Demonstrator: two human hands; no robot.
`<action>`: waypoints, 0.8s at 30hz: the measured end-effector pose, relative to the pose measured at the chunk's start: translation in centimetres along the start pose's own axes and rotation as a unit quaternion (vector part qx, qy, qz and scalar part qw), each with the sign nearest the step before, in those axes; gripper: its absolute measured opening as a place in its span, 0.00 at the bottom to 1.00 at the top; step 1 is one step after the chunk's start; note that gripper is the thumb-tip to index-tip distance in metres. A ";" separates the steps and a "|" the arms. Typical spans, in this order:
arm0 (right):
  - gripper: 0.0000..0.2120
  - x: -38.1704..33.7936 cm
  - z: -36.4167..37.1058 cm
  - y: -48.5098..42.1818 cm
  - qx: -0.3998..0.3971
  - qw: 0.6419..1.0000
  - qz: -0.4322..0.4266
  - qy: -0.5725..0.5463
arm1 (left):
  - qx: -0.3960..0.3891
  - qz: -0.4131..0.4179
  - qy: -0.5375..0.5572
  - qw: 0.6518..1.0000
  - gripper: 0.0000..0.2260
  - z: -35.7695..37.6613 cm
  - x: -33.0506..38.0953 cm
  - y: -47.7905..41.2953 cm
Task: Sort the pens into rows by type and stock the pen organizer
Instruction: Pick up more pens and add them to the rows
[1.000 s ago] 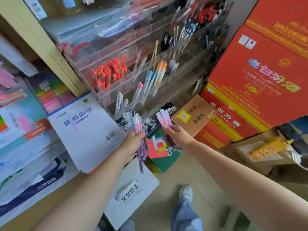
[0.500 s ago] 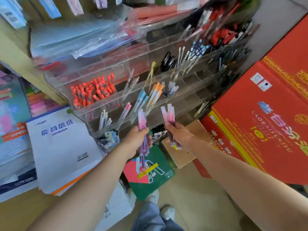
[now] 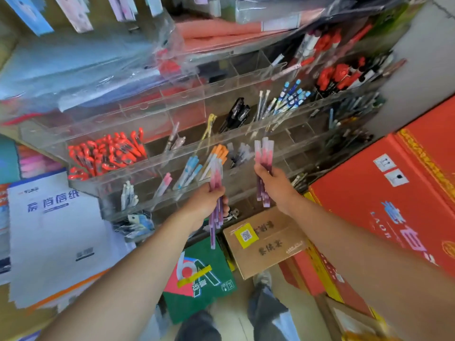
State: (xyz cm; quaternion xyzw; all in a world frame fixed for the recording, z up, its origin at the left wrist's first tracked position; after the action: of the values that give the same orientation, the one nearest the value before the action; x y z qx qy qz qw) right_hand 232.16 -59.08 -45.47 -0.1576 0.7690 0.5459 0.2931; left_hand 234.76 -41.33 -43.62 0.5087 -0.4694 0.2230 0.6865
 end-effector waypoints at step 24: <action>0.08 -6.8 -4.3 -5.8 0.046 0.982 -0.077 -0.169 | 0.019 0.009 0.008 1.000 0.04 3.6 1.1 -3.6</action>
State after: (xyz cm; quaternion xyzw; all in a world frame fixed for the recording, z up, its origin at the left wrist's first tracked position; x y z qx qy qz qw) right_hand 239.49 -65.68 -44.58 -0.1080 0.7182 0.5047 0.4667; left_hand 236.54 -46.16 -44.24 0.5155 -0.4637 0.2424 0.6786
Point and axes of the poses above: each hand's wrist, its own y-axis away from the middle knuckle, its own z-axis out of the palm, x = y × z, the point moved 3 cm from there along -y, towards the middle knuckle, and after that the axes turned 15 degrees about z, right-handed, at the moved point
